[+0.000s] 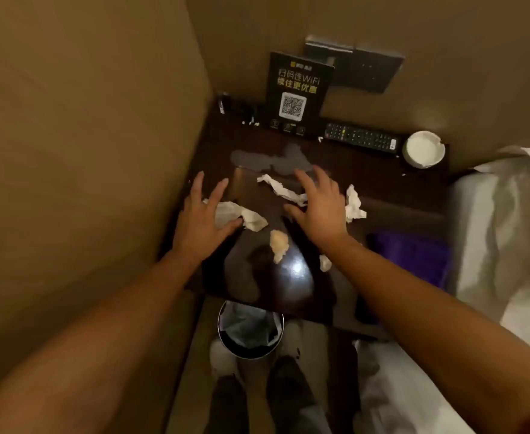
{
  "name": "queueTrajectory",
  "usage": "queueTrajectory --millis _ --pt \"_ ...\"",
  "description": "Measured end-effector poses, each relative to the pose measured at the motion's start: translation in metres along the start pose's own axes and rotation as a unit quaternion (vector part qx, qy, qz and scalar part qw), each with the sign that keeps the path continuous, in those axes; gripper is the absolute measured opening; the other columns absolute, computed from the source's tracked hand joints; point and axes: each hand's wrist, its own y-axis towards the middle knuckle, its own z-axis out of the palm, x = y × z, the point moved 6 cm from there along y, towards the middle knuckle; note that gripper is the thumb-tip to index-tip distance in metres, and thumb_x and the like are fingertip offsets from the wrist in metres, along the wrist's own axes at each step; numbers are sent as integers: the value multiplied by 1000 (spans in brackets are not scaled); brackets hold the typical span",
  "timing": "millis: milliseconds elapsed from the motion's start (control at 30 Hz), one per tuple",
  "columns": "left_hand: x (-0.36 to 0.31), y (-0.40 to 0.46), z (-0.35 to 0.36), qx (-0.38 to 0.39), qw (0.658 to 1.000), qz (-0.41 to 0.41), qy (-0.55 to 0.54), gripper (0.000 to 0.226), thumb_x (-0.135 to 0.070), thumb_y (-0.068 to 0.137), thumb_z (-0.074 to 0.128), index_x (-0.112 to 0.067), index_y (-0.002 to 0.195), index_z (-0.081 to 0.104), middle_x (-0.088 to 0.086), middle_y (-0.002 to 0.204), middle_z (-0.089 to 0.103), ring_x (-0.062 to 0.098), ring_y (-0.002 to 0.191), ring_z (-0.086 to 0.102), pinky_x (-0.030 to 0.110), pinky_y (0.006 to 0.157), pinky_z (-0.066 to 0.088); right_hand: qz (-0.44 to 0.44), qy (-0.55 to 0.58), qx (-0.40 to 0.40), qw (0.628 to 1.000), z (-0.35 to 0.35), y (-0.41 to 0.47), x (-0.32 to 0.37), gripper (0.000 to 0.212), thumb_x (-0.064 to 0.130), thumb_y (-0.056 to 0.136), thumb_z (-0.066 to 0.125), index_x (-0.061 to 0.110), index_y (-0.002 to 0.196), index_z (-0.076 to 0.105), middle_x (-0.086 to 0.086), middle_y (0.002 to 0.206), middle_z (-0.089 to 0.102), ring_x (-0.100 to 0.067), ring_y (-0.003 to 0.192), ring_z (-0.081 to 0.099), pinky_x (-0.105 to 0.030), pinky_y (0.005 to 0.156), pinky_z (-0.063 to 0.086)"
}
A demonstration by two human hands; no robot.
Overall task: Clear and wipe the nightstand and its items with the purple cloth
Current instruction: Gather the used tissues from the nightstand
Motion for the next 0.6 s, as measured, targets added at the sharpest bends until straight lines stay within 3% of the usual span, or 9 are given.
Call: queueTrajectory --millis 233,367,467,600 --pt "-5 10 26 15 1000 -2 -13 71 -29 86 79 -20 148 46 16 158 28 36 138 40 43 105 47 36 -60 43 997 32 16 3 61 34 93 68 22 149 46 -13 145 46 -36 133 44 -53 104 42" --pt "-8 10 30 34 999 5 -13 41 -7 90 70 -10 131 65 16 130 51 34 121 50 43 99 49 35 -41 46 997 36 19 5 42 25 93 66 17 134 61 -14 132 53 -37 120 54 -46 94 48" --pt "-10 5 27 25 999 -17 -44 23 -8 93 63 -8 114 72 14 113 57 31 109 53 40 94 47 46 -2 69 997 39 18 7 26 16 93 59 18 115 72 -10 119 67 -36 108 65 -40 86 52" --pt "-16 -8 10 -21 988 -85 -129 17 -15 94 63 -7 108 68 11 112 58 27 107 54 38 90 47 85 106 52 989 26 6 11 13 20 90 68 23 101 75 3 89 73 -23 91 71 -33 83 54"
